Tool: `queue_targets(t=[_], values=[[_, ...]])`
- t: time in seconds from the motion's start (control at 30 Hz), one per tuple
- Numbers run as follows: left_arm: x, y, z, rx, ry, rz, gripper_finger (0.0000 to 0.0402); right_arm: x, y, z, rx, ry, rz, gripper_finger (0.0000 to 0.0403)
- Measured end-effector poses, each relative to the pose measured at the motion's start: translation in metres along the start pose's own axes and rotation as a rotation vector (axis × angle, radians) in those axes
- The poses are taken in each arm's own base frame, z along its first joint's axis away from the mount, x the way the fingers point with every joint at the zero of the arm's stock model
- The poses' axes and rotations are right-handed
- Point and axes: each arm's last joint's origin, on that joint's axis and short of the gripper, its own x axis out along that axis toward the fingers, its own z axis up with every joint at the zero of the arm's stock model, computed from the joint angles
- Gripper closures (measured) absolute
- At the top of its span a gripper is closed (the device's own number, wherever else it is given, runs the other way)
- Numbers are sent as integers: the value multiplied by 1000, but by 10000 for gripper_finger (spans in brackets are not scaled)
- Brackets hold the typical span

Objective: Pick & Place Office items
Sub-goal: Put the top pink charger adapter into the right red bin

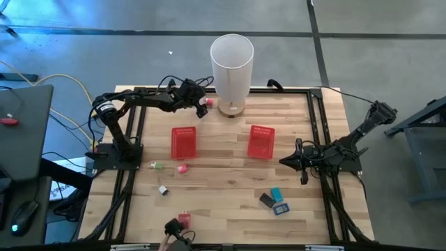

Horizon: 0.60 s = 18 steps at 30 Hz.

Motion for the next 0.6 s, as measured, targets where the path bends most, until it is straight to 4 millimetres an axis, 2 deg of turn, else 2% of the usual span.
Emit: queue_targets(t=[0.1, 0.27, 0.43, 0.6], values=[[1, 7, -1, -135, 6, 15, 62, 0, 0, 0, 0, 0, 1, 401], [2, 15, -7, -237, 43, 24, 62, 0, 0, 0, 0, 0, 0, 401], [2, 20, -8, -445, 41, 38, 62, 0, 0, 0, 0, 0, 0, 401], [2, 17, -7, -507, 43, -79, 62, 0, 0, 0, -3, 0, 0, 401]])
